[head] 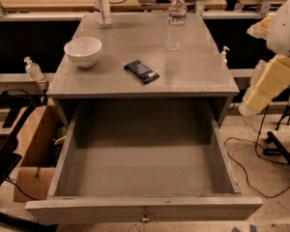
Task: Place rxbar blueberry into top drawer
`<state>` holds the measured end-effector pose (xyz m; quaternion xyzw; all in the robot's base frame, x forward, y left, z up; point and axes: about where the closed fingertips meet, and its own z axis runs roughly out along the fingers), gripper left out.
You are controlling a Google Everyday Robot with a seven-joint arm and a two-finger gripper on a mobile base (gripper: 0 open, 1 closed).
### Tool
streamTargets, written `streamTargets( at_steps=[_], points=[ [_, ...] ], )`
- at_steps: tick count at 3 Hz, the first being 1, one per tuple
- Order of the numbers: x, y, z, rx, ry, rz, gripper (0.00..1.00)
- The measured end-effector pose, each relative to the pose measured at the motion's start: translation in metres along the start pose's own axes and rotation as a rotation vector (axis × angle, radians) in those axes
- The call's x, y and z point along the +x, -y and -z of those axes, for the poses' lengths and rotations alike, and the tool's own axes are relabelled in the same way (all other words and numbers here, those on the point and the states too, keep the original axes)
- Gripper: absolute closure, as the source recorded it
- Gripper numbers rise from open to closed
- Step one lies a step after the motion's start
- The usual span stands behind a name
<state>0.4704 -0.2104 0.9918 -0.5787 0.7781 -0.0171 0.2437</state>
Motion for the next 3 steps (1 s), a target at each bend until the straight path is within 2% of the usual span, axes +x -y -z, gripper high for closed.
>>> streamTargets(
  at_steps=[1,2,3],
  points=[
    [-0.015,0.027,-0.007,0.062,0.178,-0.055,0.0],
    [-0.033,0.04,-0.02,0.11,0.37,-0.092,0.0],
    [-0.058,0.052,-0.022,0.198,0.463,-0.137,0.0]
  ],
)
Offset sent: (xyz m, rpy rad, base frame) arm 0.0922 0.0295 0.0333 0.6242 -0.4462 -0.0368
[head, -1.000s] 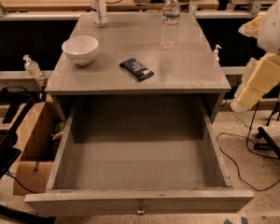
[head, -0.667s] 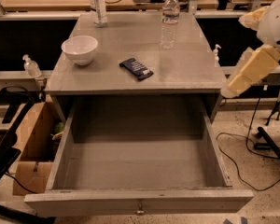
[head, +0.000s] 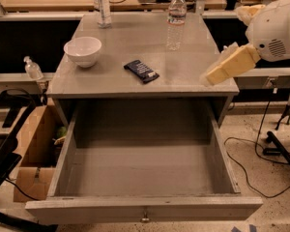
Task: Place rxbar blueberry into top drawer
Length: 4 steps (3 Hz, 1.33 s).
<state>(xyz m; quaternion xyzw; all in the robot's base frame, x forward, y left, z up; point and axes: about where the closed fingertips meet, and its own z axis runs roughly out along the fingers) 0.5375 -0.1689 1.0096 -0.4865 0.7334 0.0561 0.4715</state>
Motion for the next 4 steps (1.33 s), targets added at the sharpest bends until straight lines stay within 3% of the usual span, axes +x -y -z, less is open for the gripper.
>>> streamTargets(
  at_steps=[1,2,4],
  points=[
    [-0.008,0.013,-0.001,0.061,0.023,-0.001,0.0],
    [-0.008,0.013,-0.001,0.06,0.024,-0.001,0.0],
    [-0.032,0.044,-0.113,0.008,0.136,-0.157,0.0]
  ],
)
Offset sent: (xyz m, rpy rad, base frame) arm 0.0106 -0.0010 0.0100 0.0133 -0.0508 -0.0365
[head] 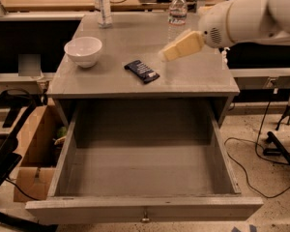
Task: Place rxbar blueberry into top drawer
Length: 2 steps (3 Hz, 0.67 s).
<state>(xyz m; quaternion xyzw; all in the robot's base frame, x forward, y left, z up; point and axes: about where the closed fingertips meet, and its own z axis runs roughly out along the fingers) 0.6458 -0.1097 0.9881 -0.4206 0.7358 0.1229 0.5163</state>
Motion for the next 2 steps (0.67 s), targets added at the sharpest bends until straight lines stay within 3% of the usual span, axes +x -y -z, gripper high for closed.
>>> streamTargets(
  at_steps=[1,2],
  points=[
    [0.0251,0.0144,-0.1084,0.019,0.009,-0.093,0.0],
    [0.024,0.0143,-0.1098,0.02,0.011,-0.091,0.0]
  ],
)
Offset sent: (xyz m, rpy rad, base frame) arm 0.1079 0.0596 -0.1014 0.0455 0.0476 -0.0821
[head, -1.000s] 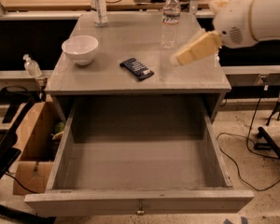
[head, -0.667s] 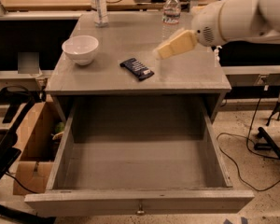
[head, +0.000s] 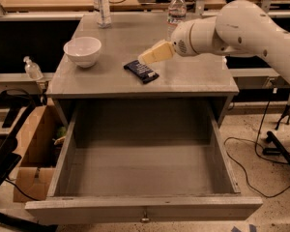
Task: Place rxbar blueberry into top drawer
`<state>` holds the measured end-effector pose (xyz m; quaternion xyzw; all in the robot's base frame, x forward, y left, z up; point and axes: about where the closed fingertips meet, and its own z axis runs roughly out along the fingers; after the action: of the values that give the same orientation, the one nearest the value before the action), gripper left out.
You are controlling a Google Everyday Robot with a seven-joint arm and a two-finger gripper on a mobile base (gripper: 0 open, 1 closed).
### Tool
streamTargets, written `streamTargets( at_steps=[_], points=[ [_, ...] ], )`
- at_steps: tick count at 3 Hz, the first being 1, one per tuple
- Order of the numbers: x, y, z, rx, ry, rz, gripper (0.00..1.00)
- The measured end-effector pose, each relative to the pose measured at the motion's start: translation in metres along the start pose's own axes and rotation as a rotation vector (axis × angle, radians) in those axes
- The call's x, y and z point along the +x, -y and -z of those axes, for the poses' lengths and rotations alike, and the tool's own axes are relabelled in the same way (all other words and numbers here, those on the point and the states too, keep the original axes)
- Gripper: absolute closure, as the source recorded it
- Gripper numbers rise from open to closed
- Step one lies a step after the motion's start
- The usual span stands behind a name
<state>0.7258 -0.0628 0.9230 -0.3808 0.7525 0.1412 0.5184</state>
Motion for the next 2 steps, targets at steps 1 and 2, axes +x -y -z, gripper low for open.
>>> streamTargets(
  at_steps=[1,2],
  points=[
    [0.005,-0.008,-0.011,-0.039,-0.053,-0.024,0.0],
    [0.019,-0.019,-0.023,-0.082,-0.155,-0.077,0.0]
  ],
)
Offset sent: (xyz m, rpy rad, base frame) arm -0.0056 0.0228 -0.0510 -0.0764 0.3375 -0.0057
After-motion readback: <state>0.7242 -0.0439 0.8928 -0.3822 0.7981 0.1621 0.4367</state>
